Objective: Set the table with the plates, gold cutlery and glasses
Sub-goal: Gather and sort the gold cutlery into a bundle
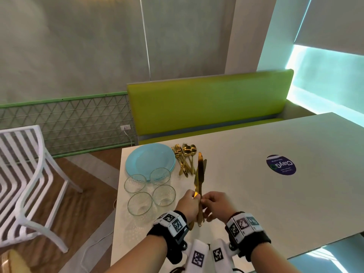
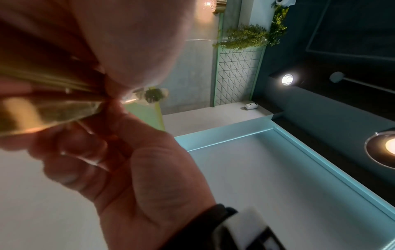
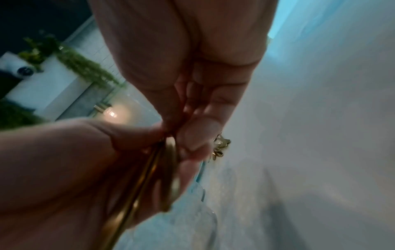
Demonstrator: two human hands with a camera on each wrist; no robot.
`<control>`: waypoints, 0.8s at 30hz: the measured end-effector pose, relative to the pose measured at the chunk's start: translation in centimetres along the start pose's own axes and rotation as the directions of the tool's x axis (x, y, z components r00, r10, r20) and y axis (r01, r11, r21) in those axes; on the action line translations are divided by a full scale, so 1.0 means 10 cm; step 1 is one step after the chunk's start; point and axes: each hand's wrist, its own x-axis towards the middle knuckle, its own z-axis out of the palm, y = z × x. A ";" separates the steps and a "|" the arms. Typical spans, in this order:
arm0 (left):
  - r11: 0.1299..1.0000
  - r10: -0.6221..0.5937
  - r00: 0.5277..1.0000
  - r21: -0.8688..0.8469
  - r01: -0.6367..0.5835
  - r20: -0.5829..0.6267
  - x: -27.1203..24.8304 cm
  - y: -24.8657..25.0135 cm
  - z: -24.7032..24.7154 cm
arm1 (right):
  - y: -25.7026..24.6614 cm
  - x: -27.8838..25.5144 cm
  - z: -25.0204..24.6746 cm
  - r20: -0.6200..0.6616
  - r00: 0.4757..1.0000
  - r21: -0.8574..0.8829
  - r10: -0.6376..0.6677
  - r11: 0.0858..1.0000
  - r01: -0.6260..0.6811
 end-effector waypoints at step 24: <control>0.998 0.004 0.973 0.061 0.010 -0.230 -0.18 -0.39 -0.48 | 0.57 -0.41 0.92 0.431 0.902 -0.844 -0.005 0.351 0.405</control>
